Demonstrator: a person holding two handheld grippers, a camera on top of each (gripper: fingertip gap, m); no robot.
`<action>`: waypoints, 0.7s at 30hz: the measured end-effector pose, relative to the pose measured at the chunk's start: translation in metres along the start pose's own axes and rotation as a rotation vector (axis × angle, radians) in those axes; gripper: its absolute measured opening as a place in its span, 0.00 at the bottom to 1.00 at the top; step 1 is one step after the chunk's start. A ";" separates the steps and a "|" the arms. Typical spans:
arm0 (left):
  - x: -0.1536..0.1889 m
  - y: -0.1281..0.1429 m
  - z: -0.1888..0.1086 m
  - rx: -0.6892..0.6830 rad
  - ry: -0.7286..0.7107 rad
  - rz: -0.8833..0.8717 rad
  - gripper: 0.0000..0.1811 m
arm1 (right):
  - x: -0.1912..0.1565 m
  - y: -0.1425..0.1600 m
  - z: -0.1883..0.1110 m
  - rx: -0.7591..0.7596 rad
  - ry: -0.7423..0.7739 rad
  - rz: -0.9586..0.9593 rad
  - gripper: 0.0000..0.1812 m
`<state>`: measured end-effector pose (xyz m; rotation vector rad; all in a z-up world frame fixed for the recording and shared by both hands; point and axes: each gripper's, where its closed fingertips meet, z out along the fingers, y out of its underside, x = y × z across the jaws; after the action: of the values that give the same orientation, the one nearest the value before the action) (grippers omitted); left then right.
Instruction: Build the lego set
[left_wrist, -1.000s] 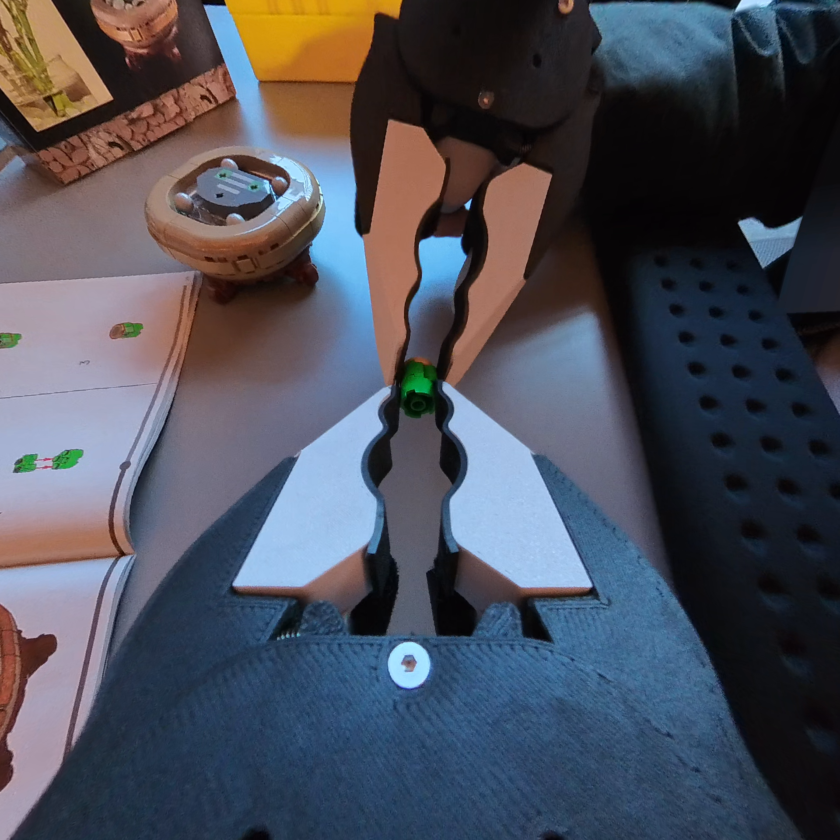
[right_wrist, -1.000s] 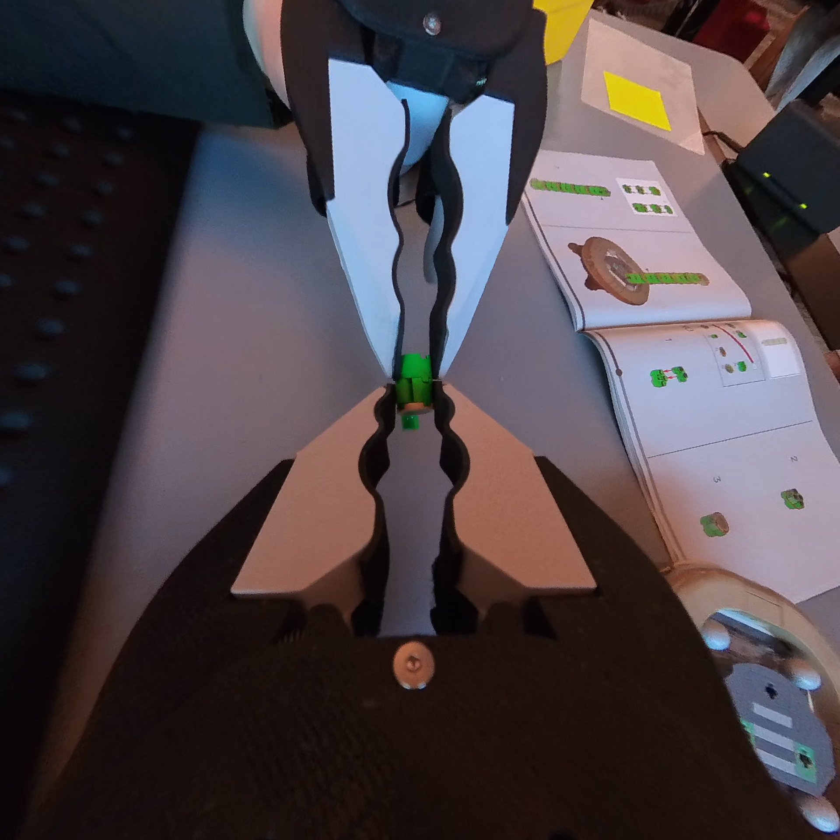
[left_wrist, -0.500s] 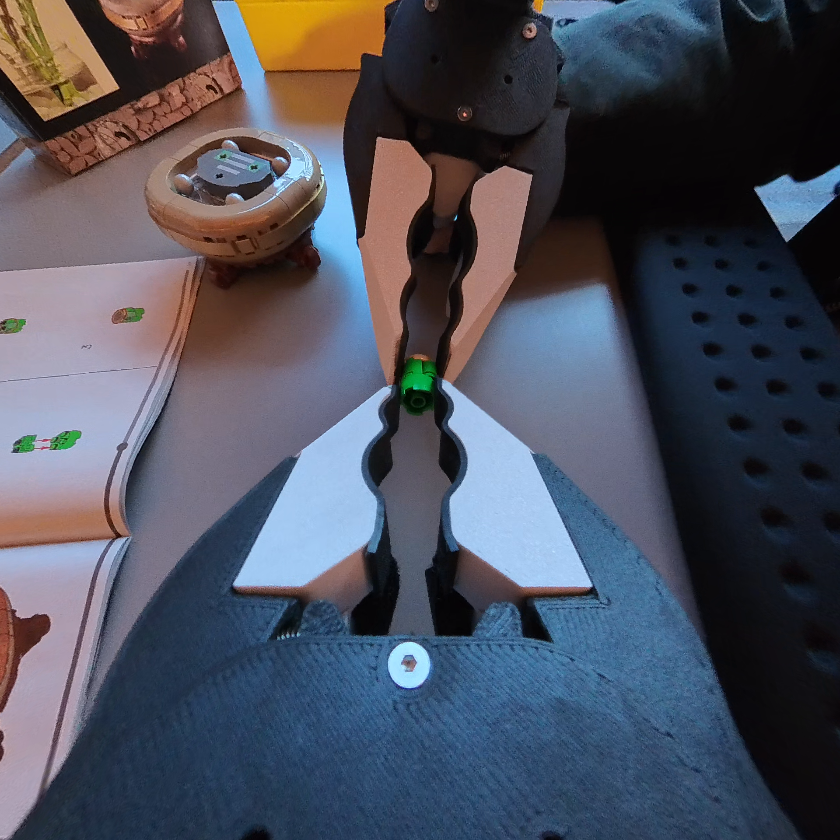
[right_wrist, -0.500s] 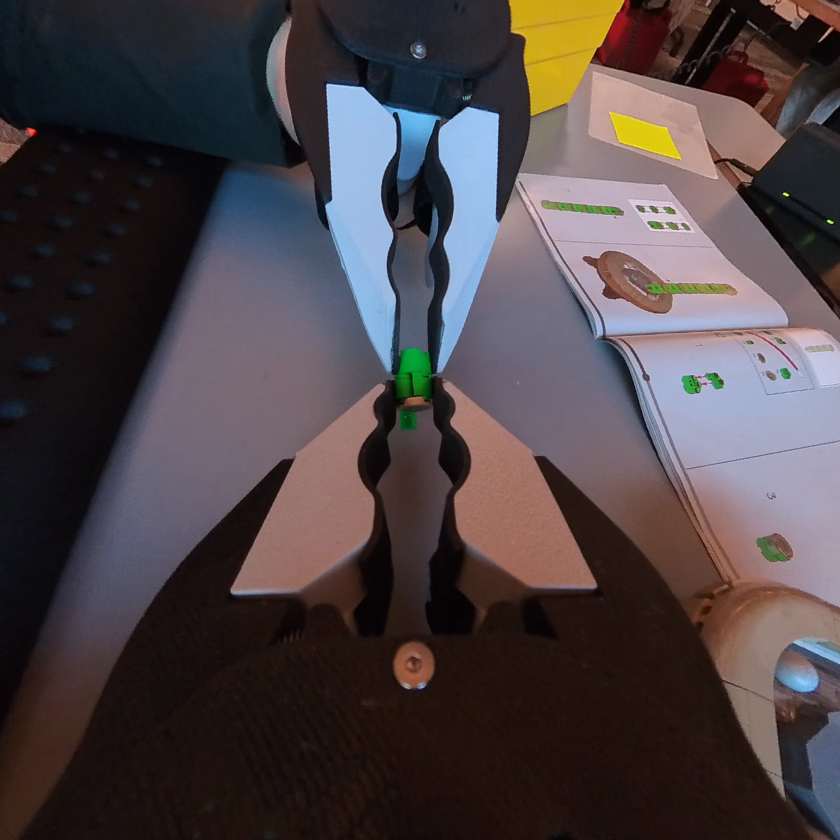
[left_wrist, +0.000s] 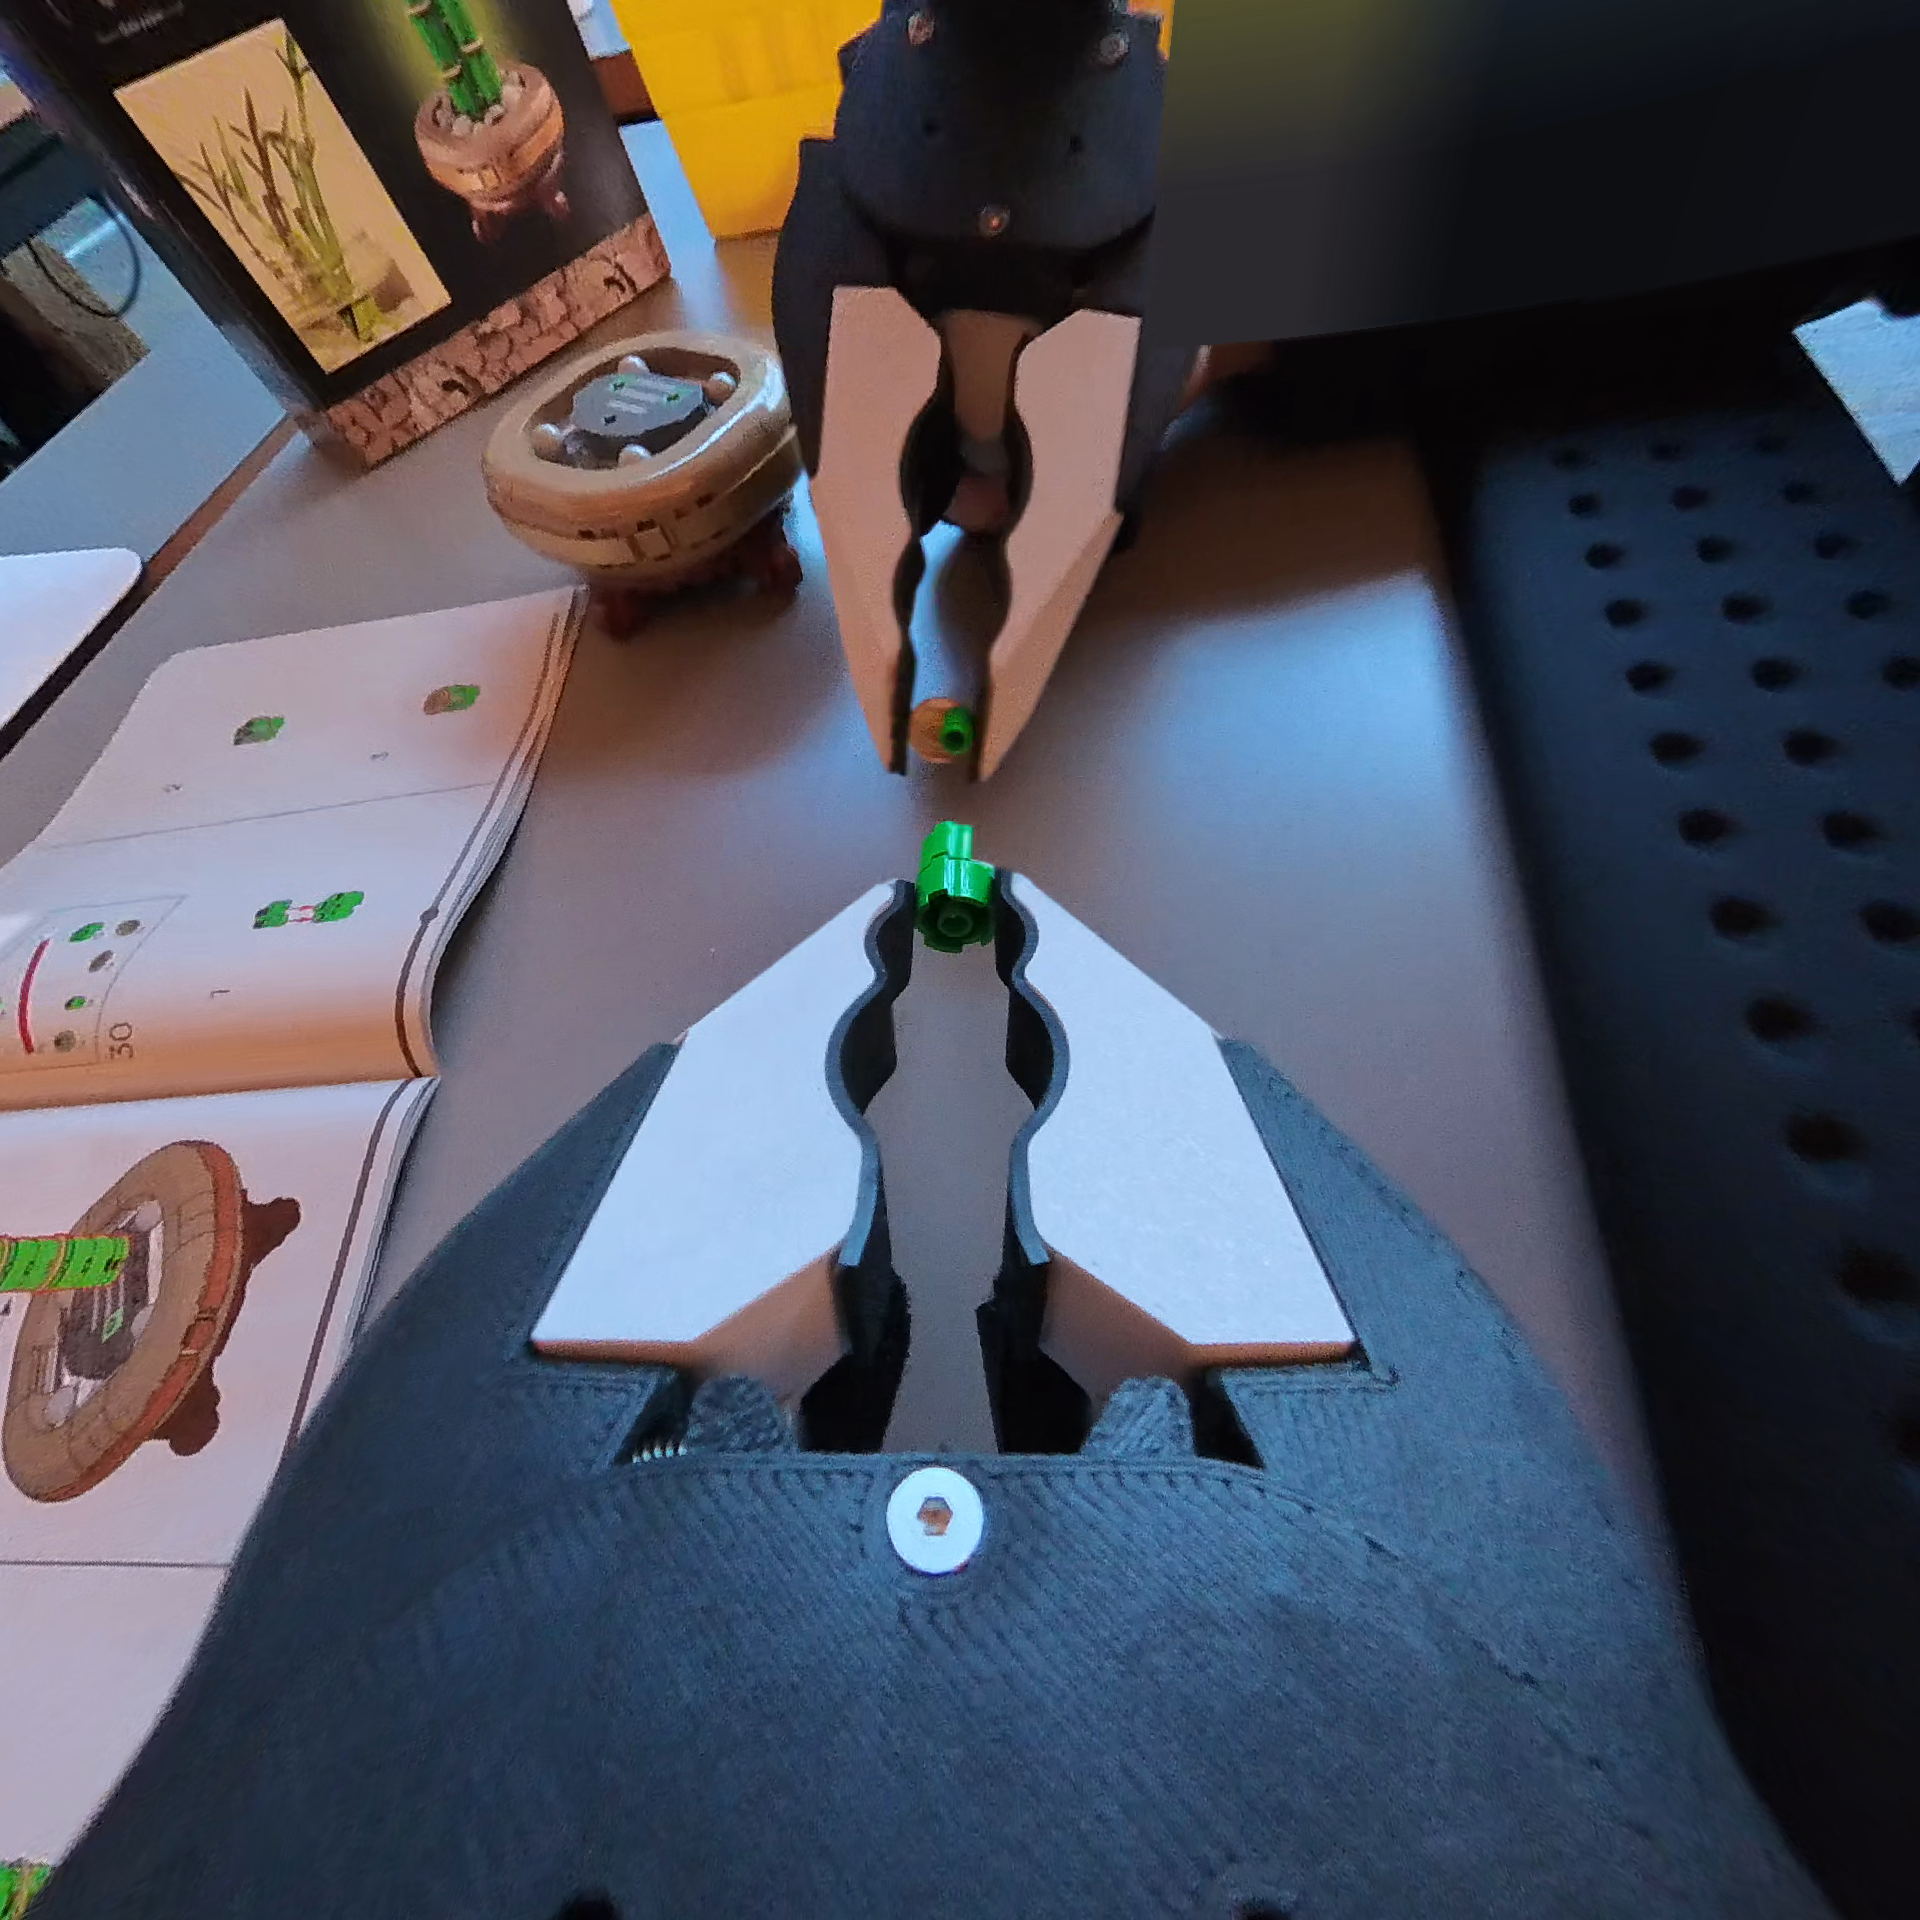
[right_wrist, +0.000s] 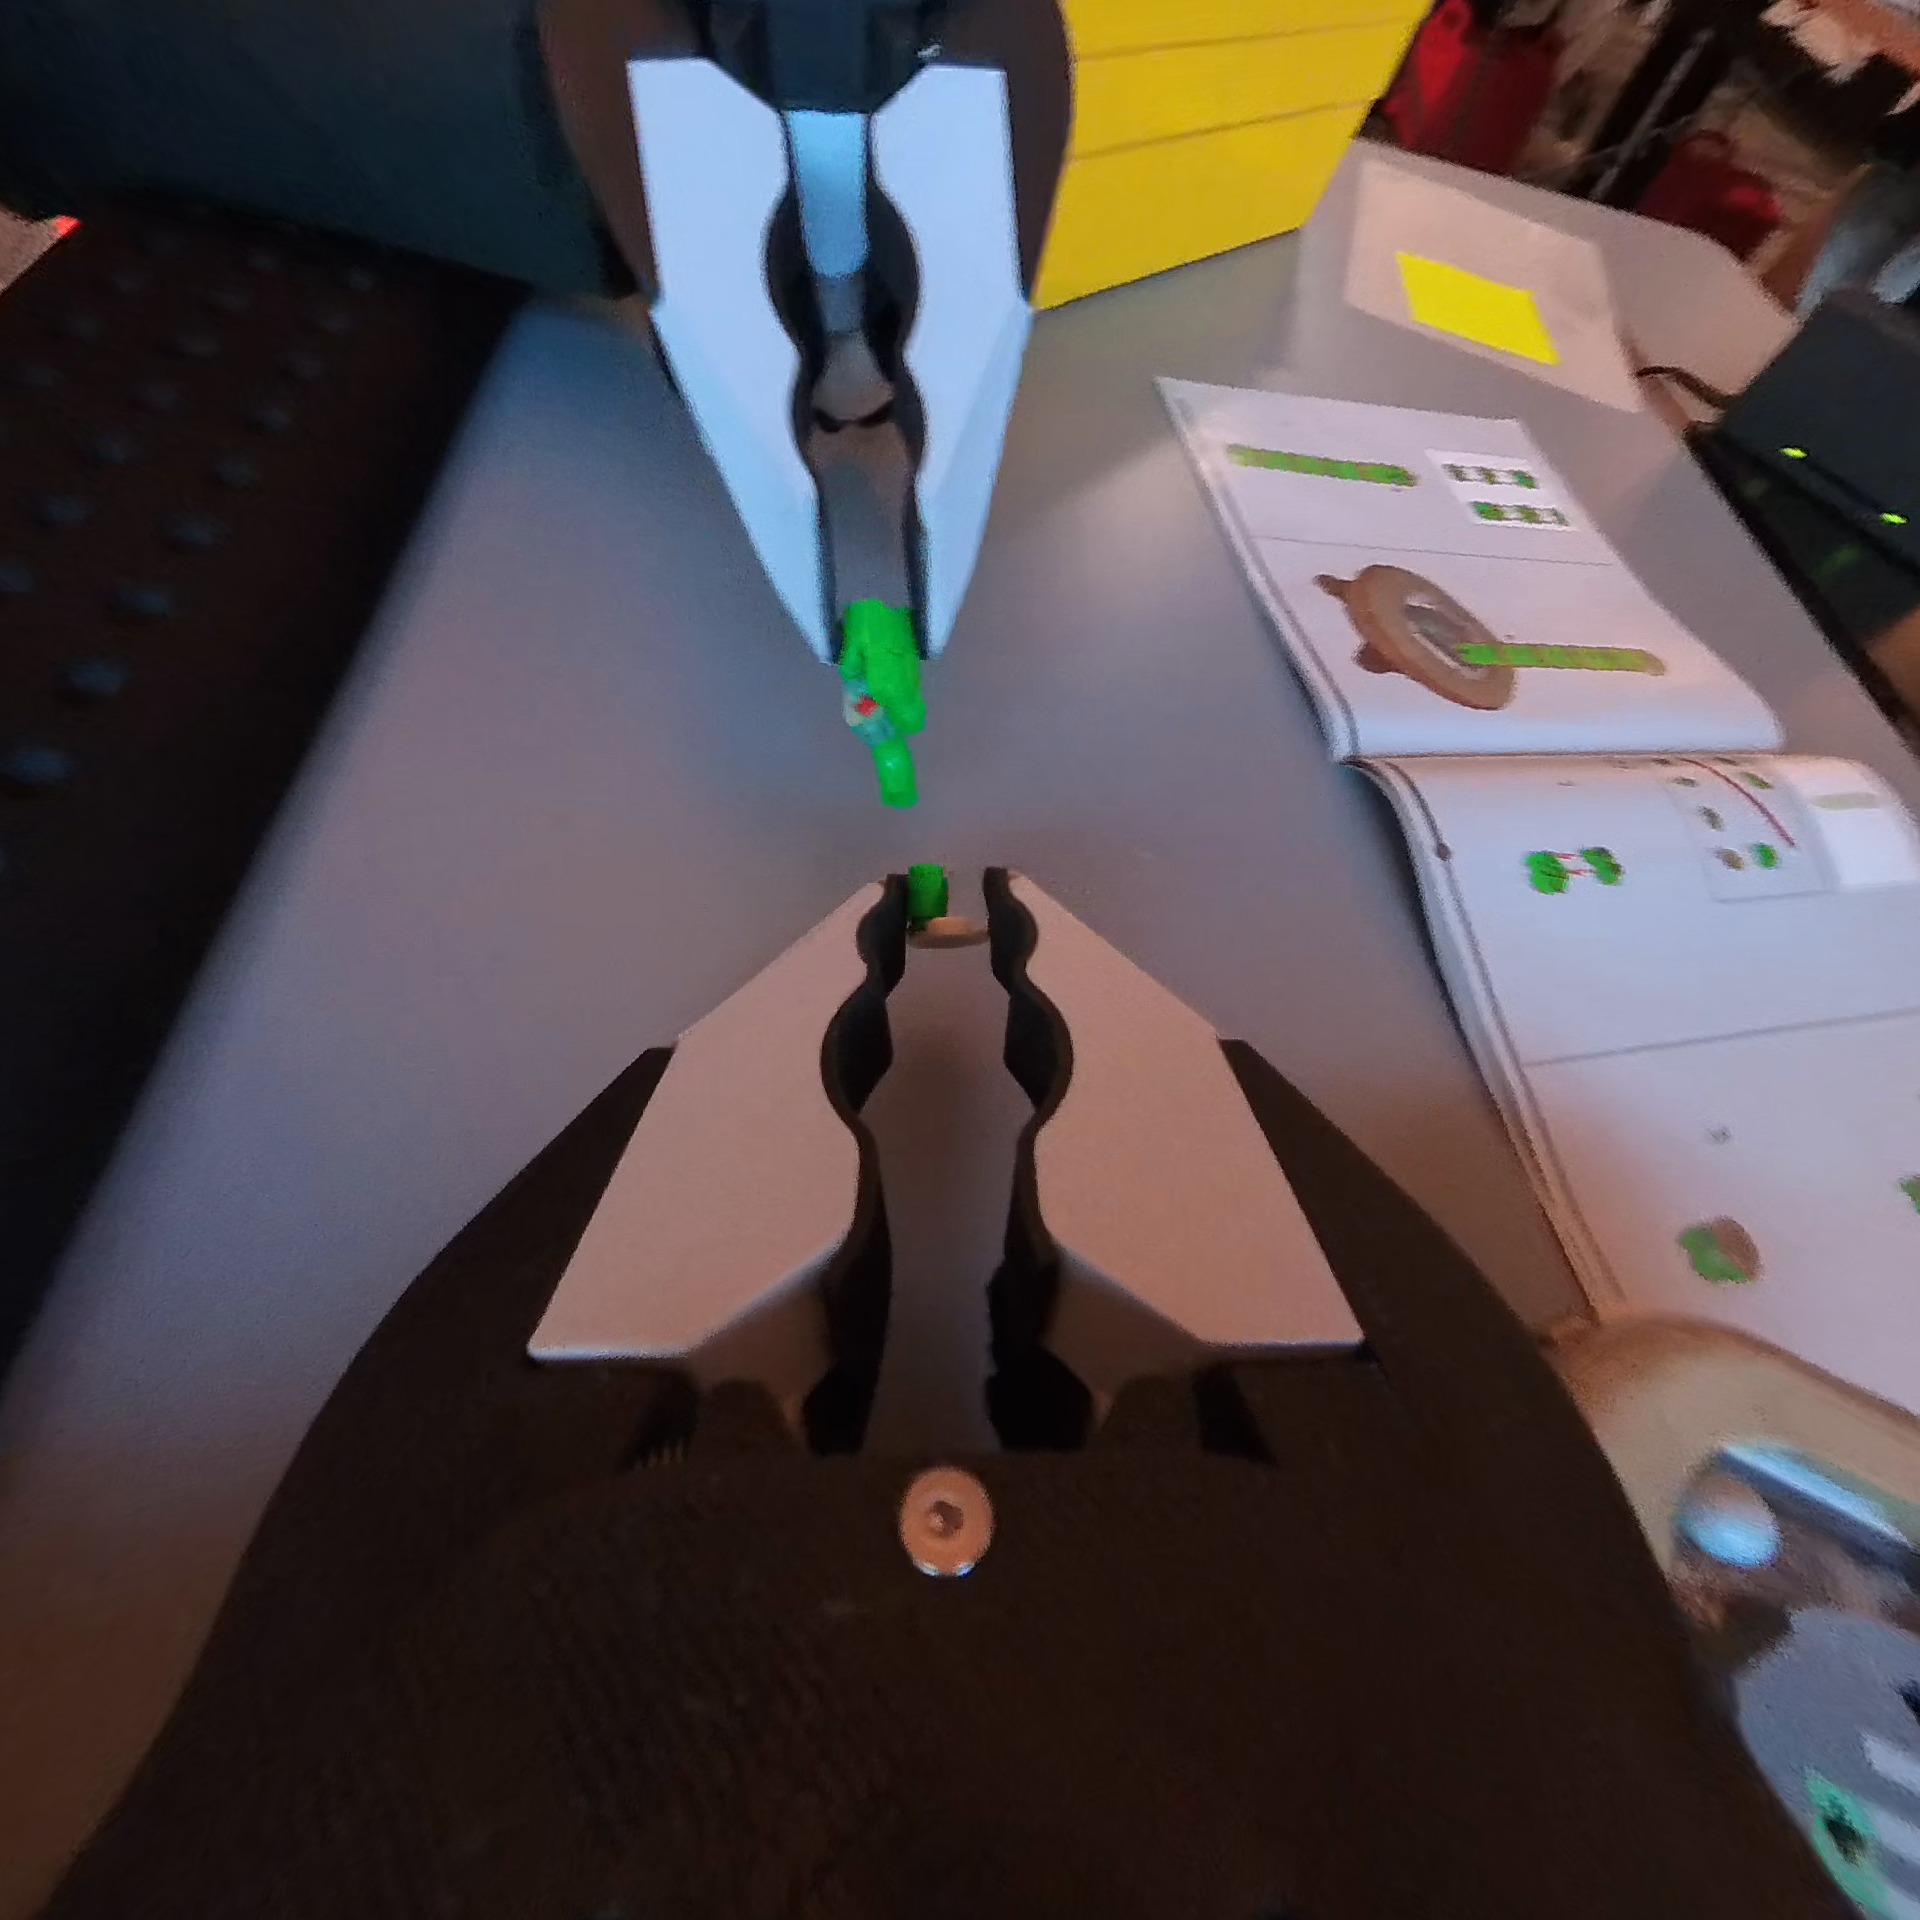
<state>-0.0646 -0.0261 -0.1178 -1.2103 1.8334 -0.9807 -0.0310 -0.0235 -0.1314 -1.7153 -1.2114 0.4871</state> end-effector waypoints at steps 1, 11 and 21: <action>-0.001 0.002 0.001 -0.008 0.000 -0.002 0.08 | -0.004 -0.001 0.003 -0.004 -0.021 -0.009 0.08; 0.003 -0.005 0.013 0.021 0.120 -0.168 0.08 | -0.014 -0.027 0.013 0.073 -0.023 -0.036 0.06; 0.002 -0.006 0.012 0.032 0.132 -0.200 0.08 | -0.010 -0.023 0.012 0.066 -0.052 0.052 0.02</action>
<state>-0.0530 -0.0318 -0.1184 -1.3574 1.8148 -1.2220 -0.0558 -0.0254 -0.1188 -1.6905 -1.1773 0.5990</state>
